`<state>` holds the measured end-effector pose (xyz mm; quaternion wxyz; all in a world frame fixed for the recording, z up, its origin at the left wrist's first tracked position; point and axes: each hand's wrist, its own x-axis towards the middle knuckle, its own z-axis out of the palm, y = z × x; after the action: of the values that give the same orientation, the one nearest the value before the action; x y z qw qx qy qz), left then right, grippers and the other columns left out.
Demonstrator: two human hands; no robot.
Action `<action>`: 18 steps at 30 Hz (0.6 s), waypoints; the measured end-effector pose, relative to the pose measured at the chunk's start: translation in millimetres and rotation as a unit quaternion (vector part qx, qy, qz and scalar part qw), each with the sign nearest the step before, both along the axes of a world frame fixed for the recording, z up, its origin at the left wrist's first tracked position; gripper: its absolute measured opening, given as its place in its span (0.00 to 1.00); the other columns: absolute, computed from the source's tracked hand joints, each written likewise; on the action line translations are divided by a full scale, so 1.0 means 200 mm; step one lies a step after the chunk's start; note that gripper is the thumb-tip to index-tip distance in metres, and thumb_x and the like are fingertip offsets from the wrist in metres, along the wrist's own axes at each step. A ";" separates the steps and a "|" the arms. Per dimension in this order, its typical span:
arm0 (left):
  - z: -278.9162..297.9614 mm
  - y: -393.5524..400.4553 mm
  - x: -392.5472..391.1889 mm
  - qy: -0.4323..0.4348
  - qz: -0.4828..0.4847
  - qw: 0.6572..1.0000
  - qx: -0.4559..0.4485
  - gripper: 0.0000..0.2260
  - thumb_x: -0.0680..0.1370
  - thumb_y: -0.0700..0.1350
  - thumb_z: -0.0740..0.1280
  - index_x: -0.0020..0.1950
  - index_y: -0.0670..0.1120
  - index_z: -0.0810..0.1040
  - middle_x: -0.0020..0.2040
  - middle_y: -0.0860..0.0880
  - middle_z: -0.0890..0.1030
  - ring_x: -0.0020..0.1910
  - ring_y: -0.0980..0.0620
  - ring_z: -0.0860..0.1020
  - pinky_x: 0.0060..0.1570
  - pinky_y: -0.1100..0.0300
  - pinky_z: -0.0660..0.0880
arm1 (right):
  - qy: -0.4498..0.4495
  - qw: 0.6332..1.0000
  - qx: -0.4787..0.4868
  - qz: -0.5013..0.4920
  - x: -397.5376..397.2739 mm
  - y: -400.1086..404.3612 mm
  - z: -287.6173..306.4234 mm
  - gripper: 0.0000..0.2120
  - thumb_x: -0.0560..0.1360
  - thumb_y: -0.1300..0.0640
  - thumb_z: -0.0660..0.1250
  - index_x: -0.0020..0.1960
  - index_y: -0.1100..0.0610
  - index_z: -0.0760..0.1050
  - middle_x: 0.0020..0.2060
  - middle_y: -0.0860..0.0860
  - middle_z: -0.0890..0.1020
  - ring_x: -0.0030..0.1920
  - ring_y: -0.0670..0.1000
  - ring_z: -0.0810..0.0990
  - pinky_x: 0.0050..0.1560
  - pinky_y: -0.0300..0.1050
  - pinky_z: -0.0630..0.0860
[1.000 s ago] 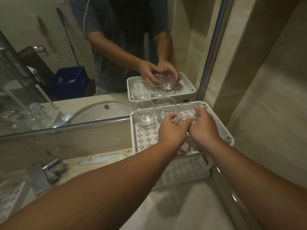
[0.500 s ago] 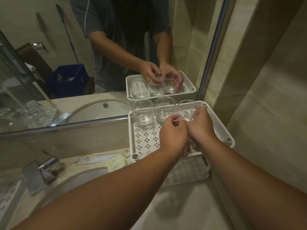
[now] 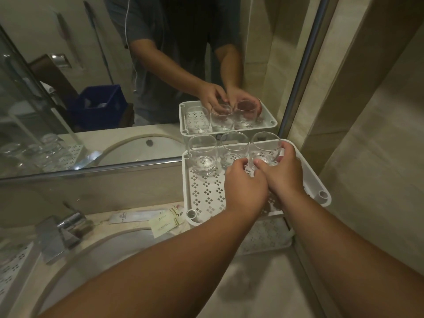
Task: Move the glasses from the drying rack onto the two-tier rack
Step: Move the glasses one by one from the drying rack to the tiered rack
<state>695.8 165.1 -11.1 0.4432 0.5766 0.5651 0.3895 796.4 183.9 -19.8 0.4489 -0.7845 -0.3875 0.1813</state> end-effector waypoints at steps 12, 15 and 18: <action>0.01 -0.01 0.01 0.013 -0.016 1.000 0.002 0.26 0.77 0.48 0.64 0.75 0.49 0.66 0.72 0.51 0.70 0.60 0.53 0.77 0.58 0.57 0.74 | 0.089 0.995 0.034 -0.021 0.00 -0.01 0.00 0.29 0.72 0.52 0.75 0.69 0.52 0.67 0.62 0.50 0.78 0.56 0.51 0.79 0.53 0.47 0.76; 0.01 -0.01 0.00 0.018 -0.027 0.999 0.006 0.27 0.77 0.48 0.63 0.76 0.49 0.65 0.73 0.50 0.70 0.61 0.47 0.78 0.63 0.48 0.75 | 0.099 0.994 0.037 -0.022 0.00 -0.02 0.00 0.27 0.73 0.53 0.74 0.68 0.50 0.69 0.62 0.48 0.78 0.57 0.51 0.80 0.55 0.48 0.78; 0.00 -0.01 0.00 0.021 -0.032 0.999 0.005 0.27 0.77 0.48 0.63 0.77 0.49 0.65 0.74 0.50 0.69 0.66 0.49 0.75 0.66 0.51 0.72 | 0.111 0.993 0.041 -0.019 0.00 -0.02 0.00 0.27 0.72 0.53 0.74 0.69 0.50 0.69 0.62 0.48 0.78 0.57 0.51 0.80 0.58 0.52 0.78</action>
<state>695.9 162.1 -11.4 0.4407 0.6045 0.5537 0.3658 797.0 179.6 -20.7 0.5247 -0.7472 -0.3276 0.2429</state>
